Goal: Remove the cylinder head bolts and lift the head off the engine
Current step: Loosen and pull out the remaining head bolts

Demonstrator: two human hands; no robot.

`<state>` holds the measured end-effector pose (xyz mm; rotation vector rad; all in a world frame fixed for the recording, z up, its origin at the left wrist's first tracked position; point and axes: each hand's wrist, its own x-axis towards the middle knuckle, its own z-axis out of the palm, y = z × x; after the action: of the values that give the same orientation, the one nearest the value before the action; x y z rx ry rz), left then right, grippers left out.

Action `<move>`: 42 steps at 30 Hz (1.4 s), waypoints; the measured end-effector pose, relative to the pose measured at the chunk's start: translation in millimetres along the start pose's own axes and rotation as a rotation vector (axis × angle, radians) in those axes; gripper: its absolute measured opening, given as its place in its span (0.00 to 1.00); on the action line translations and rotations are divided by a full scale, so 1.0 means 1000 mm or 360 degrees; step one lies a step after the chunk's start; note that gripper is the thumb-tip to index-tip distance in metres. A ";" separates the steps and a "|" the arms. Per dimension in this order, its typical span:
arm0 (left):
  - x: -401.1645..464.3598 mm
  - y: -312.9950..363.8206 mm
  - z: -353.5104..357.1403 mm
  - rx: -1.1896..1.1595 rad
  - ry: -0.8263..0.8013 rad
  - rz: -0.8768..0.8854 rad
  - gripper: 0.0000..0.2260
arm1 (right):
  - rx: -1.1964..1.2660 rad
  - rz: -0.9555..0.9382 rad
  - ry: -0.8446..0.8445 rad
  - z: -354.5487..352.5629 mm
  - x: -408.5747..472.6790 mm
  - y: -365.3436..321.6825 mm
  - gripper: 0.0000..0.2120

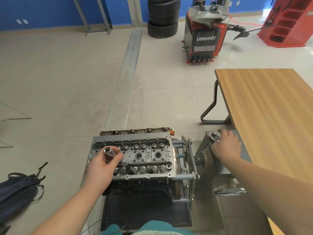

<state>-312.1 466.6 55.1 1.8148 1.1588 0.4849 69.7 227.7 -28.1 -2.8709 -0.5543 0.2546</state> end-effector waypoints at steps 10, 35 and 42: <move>0.028 -0.010 -0.005 0.0246 -0.0351 0.0081 0.07 | -0.0051 -0.1504 -0.0198 -0.092 -0.176 -0.261 0.30; 0.088 0.007 -0.023 0.0446 -0.1543 0.0754 0.05 | -0.0696 -0.1420 -0.0333 -0.110 -0.199 -0.299 0.11; 0.092 0.011 -0.026 0.0388 -0.1381 0.0787 0.03 | -0.0580 -0.1086 -0.0316 -0.106 -0.209 -0.305 0.16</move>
<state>-280.2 556.9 65.3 2.1810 0.1741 -0.2023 -205.3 407.1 172.6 -2.7715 -1.7121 0.3475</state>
